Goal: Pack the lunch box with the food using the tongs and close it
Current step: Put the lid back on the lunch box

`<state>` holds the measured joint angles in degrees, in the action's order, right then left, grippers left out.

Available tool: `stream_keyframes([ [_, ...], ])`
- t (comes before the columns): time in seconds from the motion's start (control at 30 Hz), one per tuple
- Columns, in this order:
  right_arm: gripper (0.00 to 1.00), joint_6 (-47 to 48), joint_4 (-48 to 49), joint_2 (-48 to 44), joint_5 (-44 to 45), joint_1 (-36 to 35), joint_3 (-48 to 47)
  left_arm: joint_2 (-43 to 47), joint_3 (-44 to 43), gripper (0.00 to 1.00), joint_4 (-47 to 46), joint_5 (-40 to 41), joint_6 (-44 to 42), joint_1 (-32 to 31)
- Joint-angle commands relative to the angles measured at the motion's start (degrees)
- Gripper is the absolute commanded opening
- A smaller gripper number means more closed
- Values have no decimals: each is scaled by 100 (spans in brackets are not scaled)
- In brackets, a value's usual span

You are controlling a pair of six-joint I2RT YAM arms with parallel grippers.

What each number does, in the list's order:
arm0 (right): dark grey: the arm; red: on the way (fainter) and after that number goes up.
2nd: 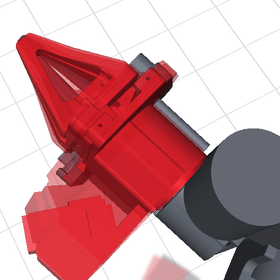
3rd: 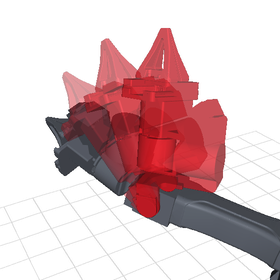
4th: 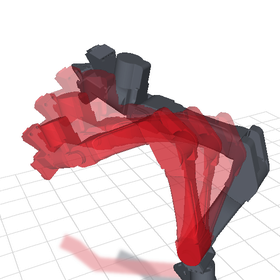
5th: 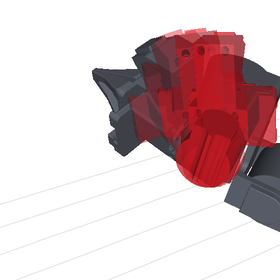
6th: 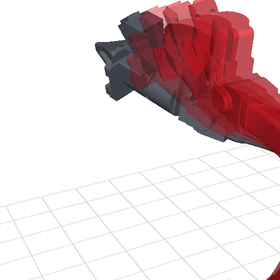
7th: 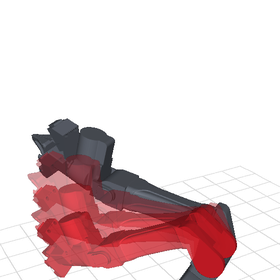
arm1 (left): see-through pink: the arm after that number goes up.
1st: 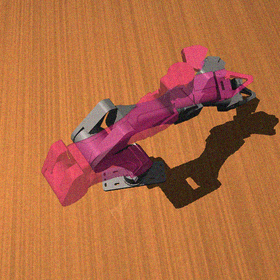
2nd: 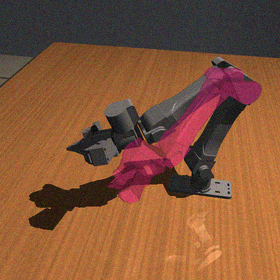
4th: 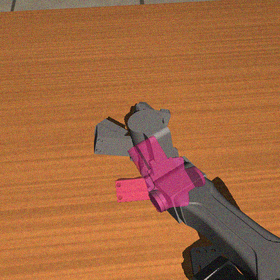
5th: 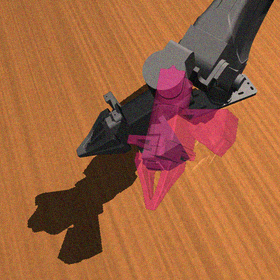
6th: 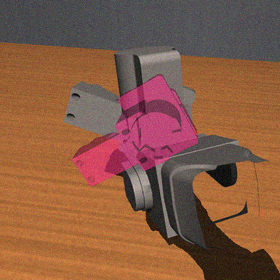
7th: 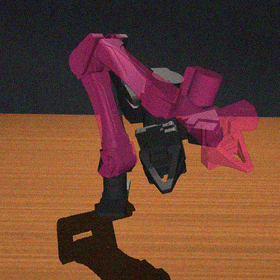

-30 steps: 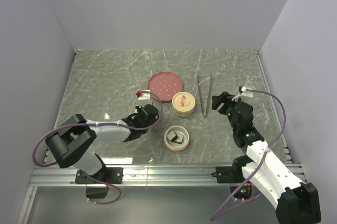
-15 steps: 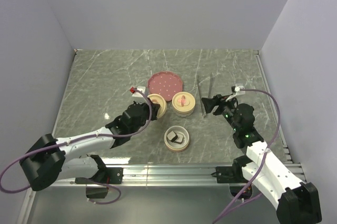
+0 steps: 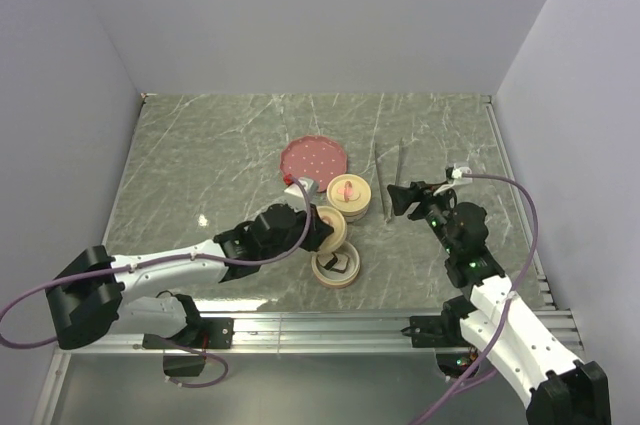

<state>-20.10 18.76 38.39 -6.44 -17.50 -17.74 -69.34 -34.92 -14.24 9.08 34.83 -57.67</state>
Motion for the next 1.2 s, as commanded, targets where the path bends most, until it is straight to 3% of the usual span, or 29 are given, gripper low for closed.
stream_keyframes([
  [0.0,74,15,22,-183,195,-26,86,-27,-331,0,368,-3,217,-235],
  [0.3,74,-47,-48,-323,222,-26,165,-334,-472,0,967,287,481,-649],
  [1.17,75,-91,-136,-578,292,-26,253,-1248,-525,0,616,454,735,-1422],
])
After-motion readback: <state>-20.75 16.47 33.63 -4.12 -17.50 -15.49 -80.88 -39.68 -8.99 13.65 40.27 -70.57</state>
